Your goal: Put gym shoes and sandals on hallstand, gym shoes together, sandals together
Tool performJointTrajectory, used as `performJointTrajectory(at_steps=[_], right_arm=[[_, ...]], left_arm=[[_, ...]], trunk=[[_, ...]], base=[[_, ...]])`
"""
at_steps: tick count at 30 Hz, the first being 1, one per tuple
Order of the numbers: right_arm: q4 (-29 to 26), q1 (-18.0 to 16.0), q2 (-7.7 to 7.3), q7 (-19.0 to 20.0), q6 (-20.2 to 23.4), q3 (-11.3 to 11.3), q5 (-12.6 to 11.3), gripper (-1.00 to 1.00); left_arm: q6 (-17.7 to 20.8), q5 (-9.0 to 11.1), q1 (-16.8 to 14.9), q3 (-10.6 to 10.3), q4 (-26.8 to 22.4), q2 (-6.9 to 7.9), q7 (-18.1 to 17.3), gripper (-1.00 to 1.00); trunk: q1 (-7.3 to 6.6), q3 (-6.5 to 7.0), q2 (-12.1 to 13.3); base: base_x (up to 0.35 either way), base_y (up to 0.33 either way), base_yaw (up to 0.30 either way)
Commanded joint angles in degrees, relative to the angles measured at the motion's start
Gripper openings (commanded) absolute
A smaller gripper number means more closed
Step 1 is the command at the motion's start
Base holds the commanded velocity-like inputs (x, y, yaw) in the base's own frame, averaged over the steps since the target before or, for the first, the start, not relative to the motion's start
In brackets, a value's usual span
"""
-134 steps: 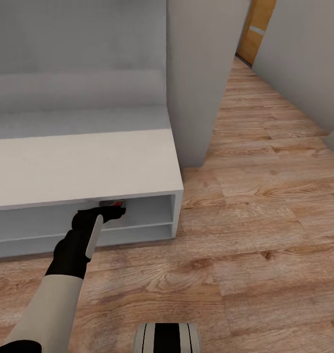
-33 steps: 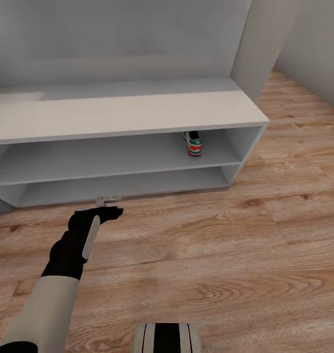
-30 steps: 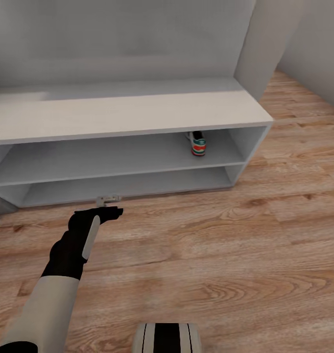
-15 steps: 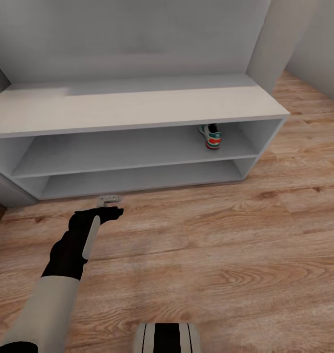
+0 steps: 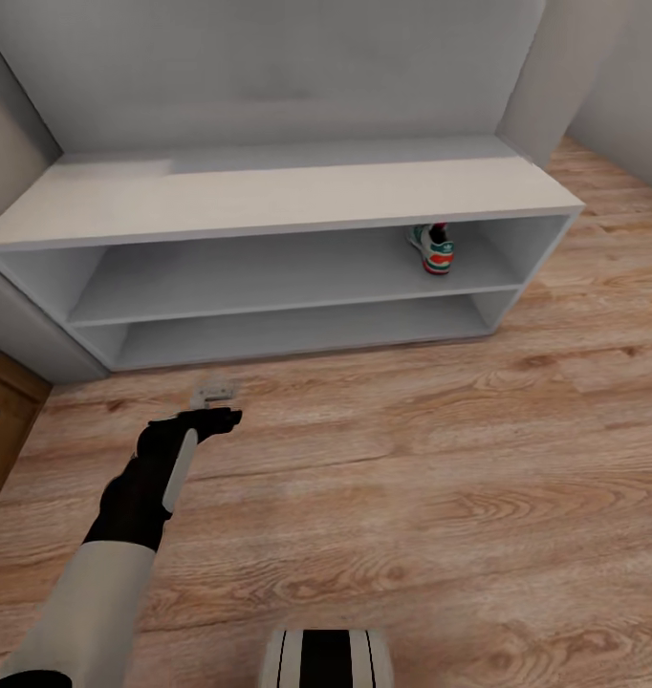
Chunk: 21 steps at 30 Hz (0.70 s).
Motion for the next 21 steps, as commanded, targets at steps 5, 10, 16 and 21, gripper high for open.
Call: performJointTrajectory(at_steps=[5,10,16,21], right_arm=[[-0.08,-0.02,-0.04,-0.17,0.17,0.06,0.13,-1.00],[-0.08,-0.04,-0.04,-0.17,0.07,0.07,0.13,-1.00],[-0.08,-0.07,-0.03,-0.17,0.05,0.07,0.13,-1.00],[-0.08,-0.07,-0.03,-0.13,0.04,0.02,0.13,-1.00]], left_arm=[[-6.78,0.24,0.47,-0.06,6.88,0.99,-6.15,1.00],[-16.17,-0.08,0.61,-0.22,12.87,1.66,-21.43,1.00],[-25.57,-0.05,0.64,-0.15,15.98,1.88,-32.81,1.00],[-26.83,0.10,0.65,-0.20,16.33,1.85,-35.56,1.00]], trunk=[[-0.04,-0.03,-0.02],[-0.04,-0.03,-0.02],[-0.04,-0.03,-0.02],[-0.04,-0.03,-0.02]], base=[[-0.183,0.175,0.000],[-0.055,0.048,0.000],[-0.010,0.009,0.000],[-0.001,0.001,0.000]])
